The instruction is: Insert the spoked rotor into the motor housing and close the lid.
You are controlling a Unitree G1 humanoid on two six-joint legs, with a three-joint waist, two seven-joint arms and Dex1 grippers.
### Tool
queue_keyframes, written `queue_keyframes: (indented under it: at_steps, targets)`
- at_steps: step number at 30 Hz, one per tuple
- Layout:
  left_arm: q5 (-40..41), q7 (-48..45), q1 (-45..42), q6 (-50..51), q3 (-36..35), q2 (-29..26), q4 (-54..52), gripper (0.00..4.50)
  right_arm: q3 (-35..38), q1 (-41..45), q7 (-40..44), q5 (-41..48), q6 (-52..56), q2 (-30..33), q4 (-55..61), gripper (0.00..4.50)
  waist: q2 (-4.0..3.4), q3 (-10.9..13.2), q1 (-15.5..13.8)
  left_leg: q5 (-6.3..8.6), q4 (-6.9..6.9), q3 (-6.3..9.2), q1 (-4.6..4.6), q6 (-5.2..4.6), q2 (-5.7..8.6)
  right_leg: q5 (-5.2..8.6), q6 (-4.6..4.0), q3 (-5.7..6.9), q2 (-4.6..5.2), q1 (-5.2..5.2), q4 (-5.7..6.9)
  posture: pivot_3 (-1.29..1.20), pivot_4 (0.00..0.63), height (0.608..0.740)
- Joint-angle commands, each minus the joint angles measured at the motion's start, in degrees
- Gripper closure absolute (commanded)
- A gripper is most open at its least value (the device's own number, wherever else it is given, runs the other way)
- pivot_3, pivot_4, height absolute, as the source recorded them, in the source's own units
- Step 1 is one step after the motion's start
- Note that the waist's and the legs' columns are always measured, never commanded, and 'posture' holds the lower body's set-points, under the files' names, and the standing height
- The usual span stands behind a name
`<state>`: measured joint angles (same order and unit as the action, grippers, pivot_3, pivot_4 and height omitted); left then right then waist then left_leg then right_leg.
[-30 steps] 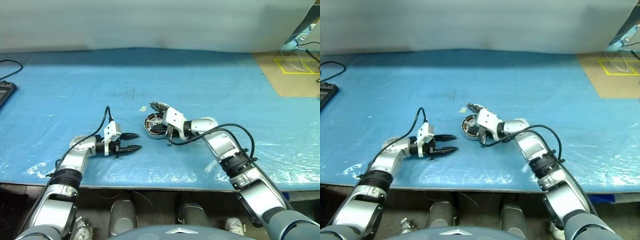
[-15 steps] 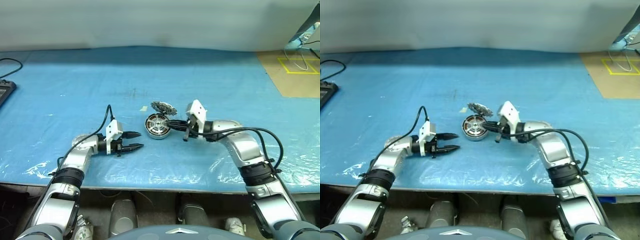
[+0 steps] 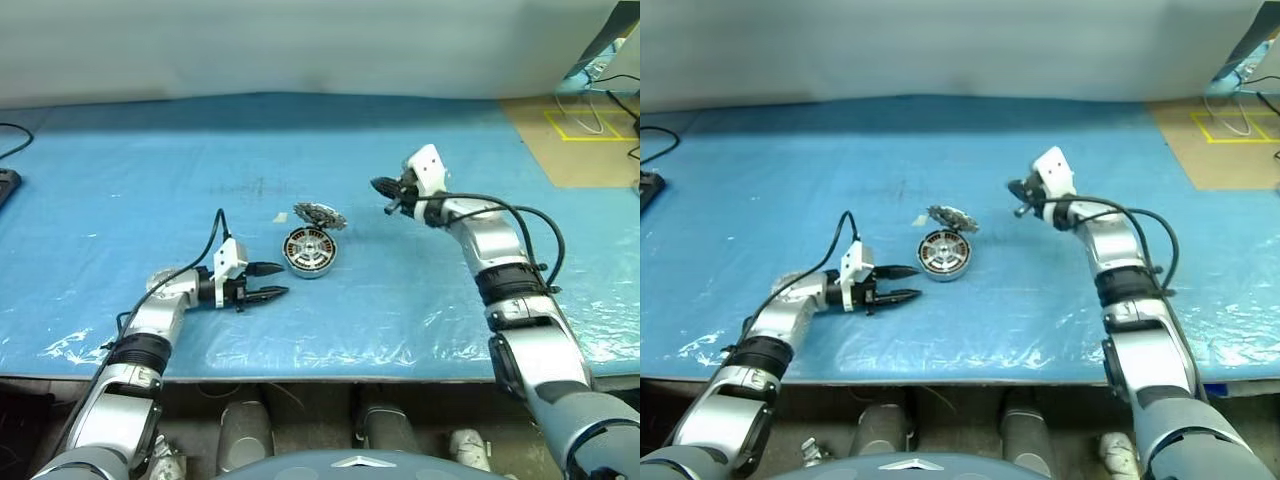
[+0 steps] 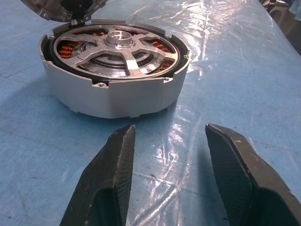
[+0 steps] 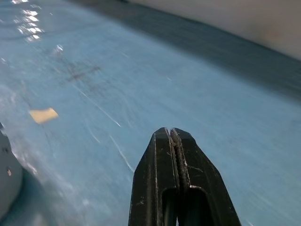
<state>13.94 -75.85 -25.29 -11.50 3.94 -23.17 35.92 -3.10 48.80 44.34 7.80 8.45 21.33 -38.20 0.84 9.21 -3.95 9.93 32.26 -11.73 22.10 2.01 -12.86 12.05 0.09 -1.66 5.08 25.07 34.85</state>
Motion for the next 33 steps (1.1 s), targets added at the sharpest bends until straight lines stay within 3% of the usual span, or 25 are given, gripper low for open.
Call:
queue_keyframes:
  at_steps: [1, 5, 15, 28, 33]
  targets:
    - [0.33, 0.03, 0.46, -0.22, -0.64, -0.46, 0.03, 2.02, -0.19, 1.8, 6.14, 3.01, 1.46, -2.34, 1.3, 4.49, 0.0, 0.0, -0.03, 0.0, 0.0, 0.0, 0.02, 0.0, 0.0, 0.0, 0.0, 0.02, 0.0, 0.0, 0.0, 0.0, 0.15, 0.74]
    - [0.75, -0.12, 1.01, 0.22, -1.14, -1.33, -0.7, 2.02, -2.23, -2.24, 12.56, 5.59, 7.33, -3.32, 10.82, 4.49, 0.0, 0.0, -0.11, 0.0, -0.01, 0.04, 0.12, -0.02, -0.03, 0.0, 0.0, 0.09, 0.01, 0.02, -0.01, 0.0, 0.15, 0.74]
    - [2.26, -1.2, 3.66, 3.87, -1.82, -3.68, -4.21, 2.02, -7.66, -13.14, 14.91, 6.94, 16.79, -3.39, 30.96, 4.49, 0.0, 0.0, -0.07, 0.01, -0.03, 0.04, -0.01, 0.0, -0.08, 0.01, -0.01, 0.06, -0.02, 0.0, -0.01, 0.0, 0.15, 0.74]
    - [2.0, -0.93, 4.05, 3.46, -1.93, -4.06, -3.86, 2.02, -14.99, -17.7, 13.17, -0.84, 11.84, -1.83, 24.23, 4.49, 0.01, 0.0, -0.04, 0.01, -0.03, 0.02, -0.09, 0.01, -0.06, 0.01, -0.01, 0.02, 0.0, -0.07, -0.04, 0.0, 0.15, 0.74]
    - [1.95, -0.93, 3.89, 3.28, -1.79, -3.73, -3.59, 2.02, -12.16, -18.33, 11.13, 1.13, 8.52, -3.46, 24.31, 4.49, 0.01, -0.01, -0.05, 0.02, -0.03, 0.02, -0.26, 0.0, -0.04, 0.02, -0.01, 0.0, 0.01, -0.27, -0.08, 0.0, 0.15, 0.74]
